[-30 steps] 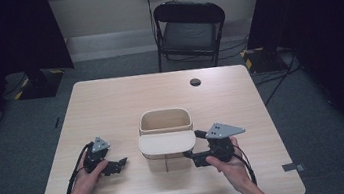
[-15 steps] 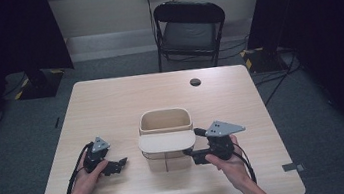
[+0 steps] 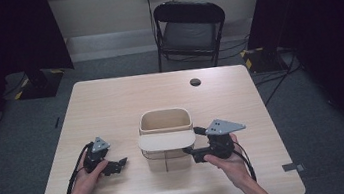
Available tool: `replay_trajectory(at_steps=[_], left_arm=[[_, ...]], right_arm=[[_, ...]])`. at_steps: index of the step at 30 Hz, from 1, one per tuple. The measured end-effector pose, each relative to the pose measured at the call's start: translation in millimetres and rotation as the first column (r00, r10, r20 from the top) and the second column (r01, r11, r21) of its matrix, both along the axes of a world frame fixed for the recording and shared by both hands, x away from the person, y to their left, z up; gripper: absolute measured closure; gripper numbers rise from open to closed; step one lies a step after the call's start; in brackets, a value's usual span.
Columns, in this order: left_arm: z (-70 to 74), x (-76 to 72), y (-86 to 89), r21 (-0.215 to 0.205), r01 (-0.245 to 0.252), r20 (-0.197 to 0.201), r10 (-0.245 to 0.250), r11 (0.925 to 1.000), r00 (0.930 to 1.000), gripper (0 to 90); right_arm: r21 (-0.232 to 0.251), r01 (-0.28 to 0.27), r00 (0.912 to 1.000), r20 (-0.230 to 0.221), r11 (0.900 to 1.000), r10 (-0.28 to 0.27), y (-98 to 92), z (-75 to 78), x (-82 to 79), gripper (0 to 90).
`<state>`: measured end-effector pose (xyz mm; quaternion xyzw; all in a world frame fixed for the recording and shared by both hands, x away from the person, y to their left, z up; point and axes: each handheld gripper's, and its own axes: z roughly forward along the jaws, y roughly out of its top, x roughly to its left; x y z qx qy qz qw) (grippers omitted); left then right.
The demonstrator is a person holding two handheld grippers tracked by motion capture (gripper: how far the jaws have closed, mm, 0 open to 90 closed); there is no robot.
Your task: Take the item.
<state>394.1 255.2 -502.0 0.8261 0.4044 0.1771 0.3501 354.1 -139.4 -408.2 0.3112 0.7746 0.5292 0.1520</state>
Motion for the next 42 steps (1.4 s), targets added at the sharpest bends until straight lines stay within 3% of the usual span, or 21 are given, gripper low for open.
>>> replay_trajectory(at_steps=[42], left_arm=[[-0.1,0.0,-0.2,-0.003,-0.002,0.0,0.002,1.0,1.0,5.8]], right_arm=[[0.03,0.005,0.9995,0.03,1.0,-0.006,1.8,6.8,3.7,30.1]])
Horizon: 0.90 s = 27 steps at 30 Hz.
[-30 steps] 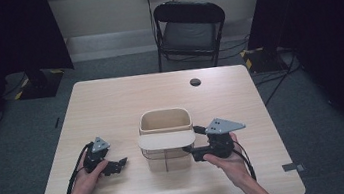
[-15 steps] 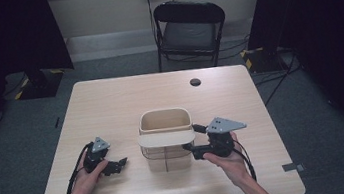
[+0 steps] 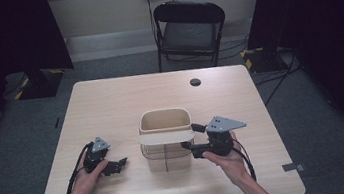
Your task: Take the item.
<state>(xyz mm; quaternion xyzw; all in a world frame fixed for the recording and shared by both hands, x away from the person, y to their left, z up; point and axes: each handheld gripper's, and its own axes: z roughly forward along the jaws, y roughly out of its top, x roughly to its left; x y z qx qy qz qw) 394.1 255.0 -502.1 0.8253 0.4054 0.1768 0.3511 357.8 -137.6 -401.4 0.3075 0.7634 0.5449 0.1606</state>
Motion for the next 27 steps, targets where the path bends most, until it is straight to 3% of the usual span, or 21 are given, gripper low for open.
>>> replay_trajectory(at_steps=[27], left_arm=[[-0.1,0.1,0.0,0.0,-0.001,0.0,0.001,1.0,1.0,5.6]], right_arm=[[0.007,-0.025,0.9995,-0.017,1.0,0.025,4.9,3.4,6.0,36.4]])
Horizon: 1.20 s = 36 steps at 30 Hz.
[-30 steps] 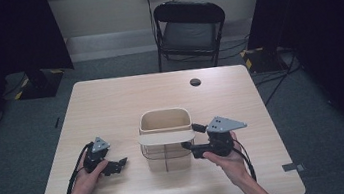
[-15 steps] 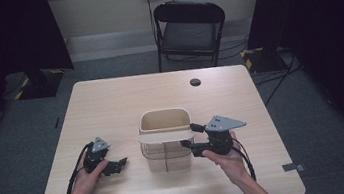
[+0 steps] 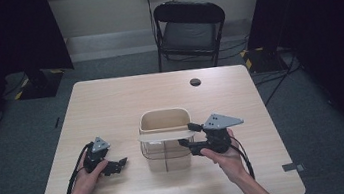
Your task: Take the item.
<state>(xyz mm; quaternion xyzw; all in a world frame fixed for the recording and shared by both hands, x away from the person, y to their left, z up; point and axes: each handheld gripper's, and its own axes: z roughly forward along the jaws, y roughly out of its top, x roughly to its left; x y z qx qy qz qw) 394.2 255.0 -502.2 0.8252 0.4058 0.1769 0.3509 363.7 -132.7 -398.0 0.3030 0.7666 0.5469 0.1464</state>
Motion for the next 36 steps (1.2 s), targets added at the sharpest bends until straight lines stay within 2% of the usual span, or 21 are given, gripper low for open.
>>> replay_trajectory(at_steps=[16,36], left_arm=[[-0.1,0.4,-0.2,0.002,-0.005,-0.002,0.005,1.0,1.0,4.6],[-0.1,0.3,-0.3,0.001,-0.005,-0.002,0.005,1.0,1.0,4.6]], right_arm=[[0.007,-0.014,0.9997,-0.019,1.0,0.014,-0.5,5.4,4.1,41.1],[0.031,-0.007,0.9998,-0.017,1.0,0.008,-1.4,9.3,7.9,45.4]])
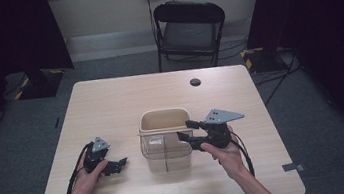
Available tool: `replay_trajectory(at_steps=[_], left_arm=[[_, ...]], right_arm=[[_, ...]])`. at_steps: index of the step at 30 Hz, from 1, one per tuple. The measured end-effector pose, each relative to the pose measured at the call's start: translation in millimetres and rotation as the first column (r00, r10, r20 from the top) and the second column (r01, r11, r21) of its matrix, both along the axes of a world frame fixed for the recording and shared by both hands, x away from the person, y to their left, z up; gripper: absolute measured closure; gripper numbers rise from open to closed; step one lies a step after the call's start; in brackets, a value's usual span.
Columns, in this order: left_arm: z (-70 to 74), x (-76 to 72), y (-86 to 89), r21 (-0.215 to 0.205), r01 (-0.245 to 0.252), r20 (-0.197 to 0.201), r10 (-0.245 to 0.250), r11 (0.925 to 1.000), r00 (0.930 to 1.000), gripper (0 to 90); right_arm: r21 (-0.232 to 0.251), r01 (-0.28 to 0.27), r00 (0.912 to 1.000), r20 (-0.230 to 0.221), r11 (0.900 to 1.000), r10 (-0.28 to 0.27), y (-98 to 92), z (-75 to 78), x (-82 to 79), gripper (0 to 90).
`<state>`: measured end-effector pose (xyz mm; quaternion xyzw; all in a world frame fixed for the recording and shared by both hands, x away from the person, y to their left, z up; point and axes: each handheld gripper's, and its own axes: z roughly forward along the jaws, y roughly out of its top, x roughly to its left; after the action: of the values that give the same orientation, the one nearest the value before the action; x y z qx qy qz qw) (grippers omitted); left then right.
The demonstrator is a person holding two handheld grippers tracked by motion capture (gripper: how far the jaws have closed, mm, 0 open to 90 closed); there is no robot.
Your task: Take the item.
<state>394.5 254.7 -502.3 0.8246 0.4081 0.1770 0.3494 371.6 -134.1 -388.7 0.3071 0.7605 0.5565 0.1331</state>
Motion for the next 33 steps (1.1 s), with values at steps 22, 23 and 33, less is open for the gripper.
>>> replay_trajectory(at_steps=[22,23,33], left_arm=[[0.0,0.0,0.0,0.0,0.0,0.0,0.0,1.0,1.0,4.6],[0.0,0.0,0.0,0.0,0.0,0.0,0.0,1.0,1.0,4.6],[0.0,0.0,0.0,0.0,0.0,0.0,0.0,1.0,1.0,4.6]], right_arm=[[0.005,-0.014,0.9999,0.006,1.0,0.014,0.4,11.0,6.6,50.7],[0.007,-0.013,0.9999,0.006,1.0,0.013,0.4,11.0,6.9,50.8],[0.022,-0.01,0.9999,-0.003,1.0,0.01,-0.8,11.2,8.4,51.3]])
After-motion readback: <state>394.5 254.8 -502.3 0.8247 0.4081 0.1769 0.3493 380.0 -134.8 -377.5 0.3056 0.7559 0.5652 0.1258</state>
